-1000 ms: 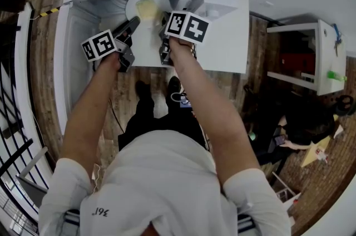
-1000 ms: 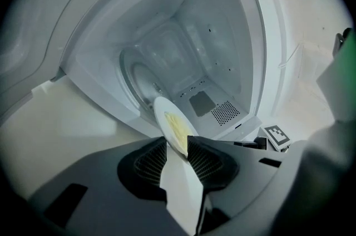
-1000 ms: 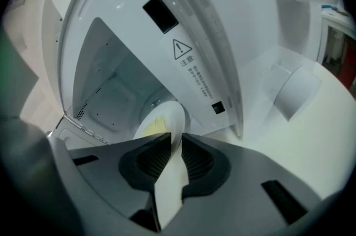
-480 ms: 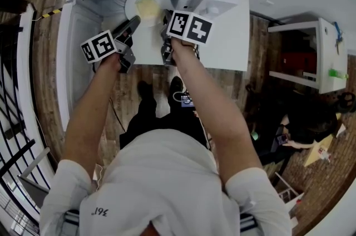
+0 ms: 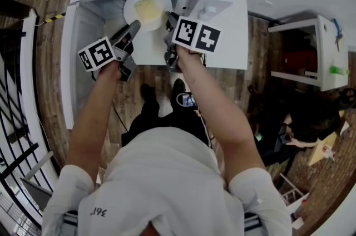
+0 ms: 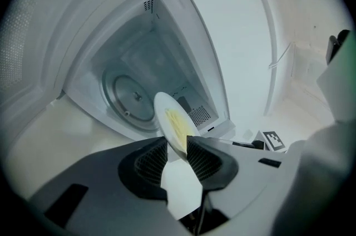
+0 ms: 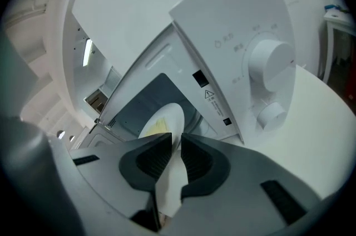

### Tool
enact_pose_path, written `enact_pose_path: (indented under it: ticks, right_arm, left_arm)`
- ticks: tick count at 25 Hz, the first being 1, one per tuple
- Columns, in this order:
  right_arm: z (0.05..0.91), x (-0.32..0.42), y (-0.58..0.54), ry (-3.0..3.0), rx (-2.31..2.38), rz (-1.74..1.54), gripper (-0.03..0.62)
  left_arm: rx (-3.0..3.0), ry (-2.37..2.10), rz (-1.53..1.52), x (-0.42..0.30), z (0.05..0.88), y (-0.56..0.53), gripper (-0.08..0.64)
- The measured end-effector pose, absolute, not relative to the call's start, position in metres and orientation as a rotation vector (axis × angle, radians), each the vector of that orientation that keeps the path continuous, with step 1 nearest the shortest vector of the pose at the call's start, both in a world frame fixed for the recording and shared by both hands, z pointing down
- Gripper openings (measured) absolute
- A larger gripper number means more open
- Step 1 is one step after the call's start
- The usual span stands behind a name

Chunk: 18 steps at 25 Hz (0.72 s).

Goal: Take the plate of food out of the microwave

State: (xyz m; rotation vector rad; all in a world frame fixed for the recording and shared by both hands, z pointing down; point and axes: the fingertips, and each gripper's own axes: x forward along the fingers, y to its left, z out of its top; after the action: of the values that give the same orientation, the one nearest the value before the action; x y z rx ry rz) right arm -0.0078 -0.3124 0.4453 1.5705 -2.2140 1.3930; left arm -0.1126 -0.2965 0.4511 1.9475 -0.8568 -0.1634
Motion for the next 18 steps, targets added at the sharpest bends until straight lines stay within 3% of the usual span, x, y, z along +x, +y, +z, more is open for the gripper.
enact_pose_path:
  ticks: [18]
  right_arm:
    - [0.418, 0.018, -0.249, -2.266, 1.622, 1.457, 0.055]
  left_arm:
    - [1.991, -0.78, -0.132, -0.091, 0.419, -0.236, 0.1]
